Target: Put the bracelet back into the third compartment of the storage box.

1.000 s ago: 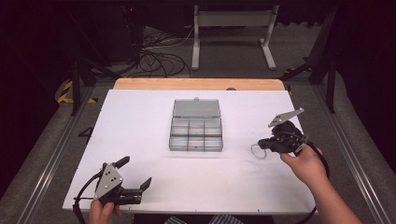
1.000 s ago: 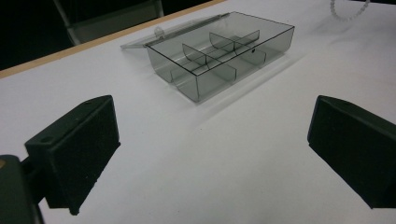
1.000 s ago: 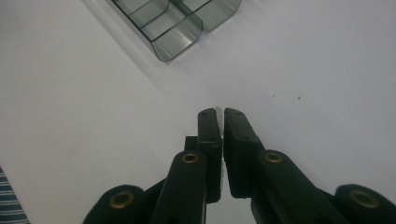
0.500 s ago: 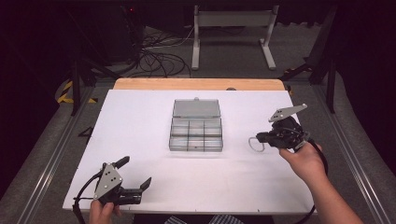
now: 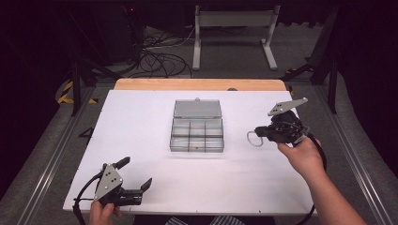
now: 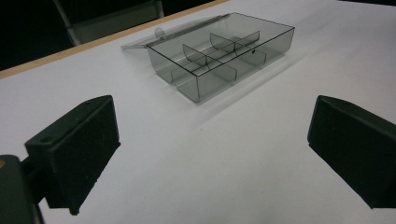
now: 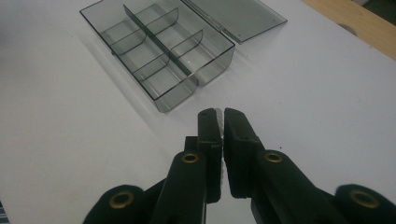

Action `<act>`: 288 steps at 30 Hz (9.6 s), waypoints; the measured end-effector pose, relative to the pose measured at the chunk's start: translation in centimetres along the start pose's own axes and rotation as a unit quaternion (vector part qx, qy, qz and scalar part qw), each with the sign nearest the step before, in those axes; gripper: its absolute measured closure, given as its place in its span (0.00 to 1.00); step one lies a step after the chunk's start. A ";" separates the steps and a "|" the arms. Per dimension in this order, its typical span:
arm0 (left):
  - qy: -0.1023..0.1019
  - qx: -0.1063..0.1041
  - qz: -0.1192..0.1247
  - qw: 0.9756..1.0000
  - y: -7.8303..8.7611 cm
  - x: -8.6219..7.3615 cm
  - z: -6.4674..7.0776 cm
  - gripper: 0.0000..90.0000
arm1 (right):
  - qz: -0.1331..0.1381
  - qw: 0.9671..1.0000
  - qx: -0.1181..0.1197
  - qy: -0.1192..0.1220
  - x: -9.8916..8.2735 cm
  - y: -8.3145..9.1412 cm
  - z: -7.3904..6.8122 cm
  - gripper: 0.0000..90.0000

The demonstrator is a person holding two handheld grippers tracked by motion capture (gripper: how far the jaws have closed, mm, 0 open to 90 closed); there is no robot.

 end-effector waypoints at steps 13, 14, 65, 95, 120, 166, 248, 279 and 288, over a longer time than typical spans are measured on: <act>0.000 -0.001 0.000 1.000 0.0 0.0 0.0 0.03 | 0.013 1.000 0.002 -0.007 2.2 -0.7 -0.2 0.96; -0.001 -0.001 0.000 1.000 0.0 0.0 0.0 0.03 | 0.013 1.000 0.004 -0.006 2.4 -0.8 -0.3 0.96; -0.002 -0.005 0.003 1.000 0.2 0.1 0.0 0.03 | 0.044 0.998 0.031 -0.040 9.0 -6.3 -3.2 0.96; -0.004 -0.008 0.003 1.000 0.2 0.1 0.0 0.03 | 0.025 0.995 0.036 -0.084 8.9 -11.1 -3.9 0.95; -0.005 -0.009 0.001 1.000 0.1 0.0 -0.1 0.03 | -0.005 0.994 0.039 -0.101 7.4 -13.6 -4.1 0.95; -0.001 -0.010 0.001 1.000 0.1 0.0 -0.1 0.03 | 0.018 0.995 0.024 -0.100 7.8 -11.4 -3.2 0.37; 0.000 -0.007 -0.002 1.000 -0.1 -0.1 0.1 0.03 | 0.186 0.982 0.015 -0.027 -3.0 2.3 -4.9 0.05; -0.001 -0.002 -0.002 1.000 -0.2 -0.2 -0.1 0.03 | 0.176 0.983 0.009 -0.055 -11.9 -0.3 -3.5 0.01; -0.004 -0.009 -0.001 1.000 -0.2 -0.2 0.2 0.03 | 0.153 0.986 0.021 -0.057 -13.5 -1.6 -3.9 0.00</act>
Point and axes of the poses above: each handheld gripper's, and its own axes: y roughly backward along the jaws, x roughly out of its top, z roughly to its right, the point moved 7 cm from there along -y, roughly forward along the jaws, and after that the axes turned 12 degrees about -x, right-handed, at the moved point
